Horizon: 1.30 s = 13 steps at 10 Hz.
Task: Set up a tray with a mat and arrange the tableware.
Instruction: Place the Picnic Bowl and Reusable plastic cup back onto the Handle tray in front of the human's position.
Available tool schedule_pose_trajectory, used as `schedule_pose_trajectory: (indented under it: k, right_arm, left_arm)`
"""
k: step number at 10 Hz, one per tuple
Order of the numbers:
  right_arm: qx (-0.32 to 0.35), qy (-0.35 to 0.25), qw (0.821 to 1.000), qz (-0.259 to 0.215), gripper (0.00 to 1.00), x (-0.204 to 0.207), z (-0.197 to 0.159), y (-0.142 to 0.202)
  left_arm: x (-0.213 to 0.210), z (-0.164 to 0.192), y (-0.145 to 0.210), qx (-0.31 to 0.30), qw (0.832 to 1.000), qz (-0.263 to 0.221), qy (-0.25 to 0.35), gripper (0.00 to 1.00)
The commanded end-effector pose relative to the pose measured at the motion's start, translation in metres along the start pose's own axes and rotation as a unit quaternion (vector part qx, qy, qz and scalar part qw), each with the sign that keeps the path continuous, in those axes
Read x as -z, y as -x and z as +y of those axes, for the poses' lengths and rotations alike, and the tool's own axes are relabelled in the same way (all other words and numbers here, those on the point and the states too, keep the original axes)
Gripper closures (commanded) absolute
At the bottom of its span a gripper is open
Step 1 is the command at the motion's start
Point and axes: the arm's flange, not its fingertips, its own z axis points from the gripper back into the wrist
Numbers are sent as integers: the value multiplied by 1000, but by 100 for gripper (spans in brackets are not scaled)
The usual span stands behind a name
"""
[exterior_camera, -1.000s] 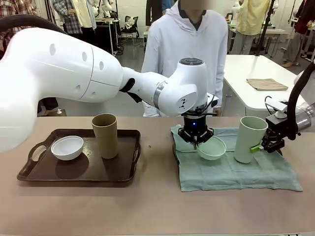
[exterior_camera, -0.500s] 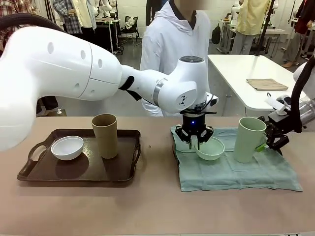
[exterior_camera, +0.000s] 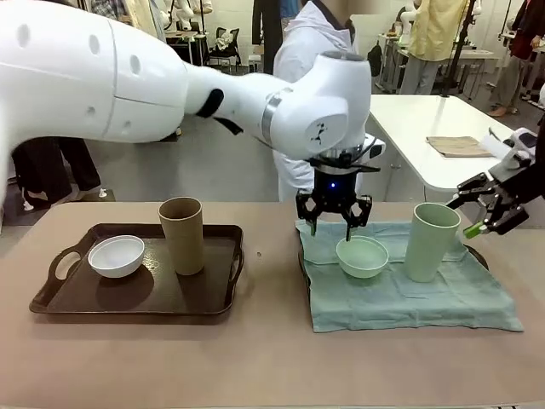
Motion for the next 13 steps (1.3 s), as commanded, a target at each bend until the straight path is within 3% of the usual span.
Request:
schedule_pose_trajectory:
  k: [1, 4, 7, 9, 10, 11, 13]
  right_arm:
    - [144, 21, 989, 32, 0, -23, 27, -32]
    - [257, 99, 954, 115, 0, -58, 60, -83]
    - [354, 169, 897, 207, 0, -66, 86, -119]
    - [396, 198, 863, 244, 0, -60, 91, -137]
    - [394, 217, 862, 233, 0, -57, 91, -146]
    - [373, 191, 880, 223, 0, -73, 89, -132]
    - [373, 191, 880, 223, 0, -73, 89, -132]
  left_arm:
    - [-31, 9, 21, 35, 999, -20, -28, 0]
    - [-90, 18, 37, 51, 996, -51, -47, 0]
    - [-139, 25, 50, 50, 993, -77, -69, 0]
    - [-147, 35, 50, 30, 993, -87, -73, 0]
    - [-144, 39, 52, 25, 993, -90, -67, 0]
    - [-155, 27, 45, 44, 994, -80, -62, 0]
    - [-155, 27, 45, 44, 994, -80, -62, 0]
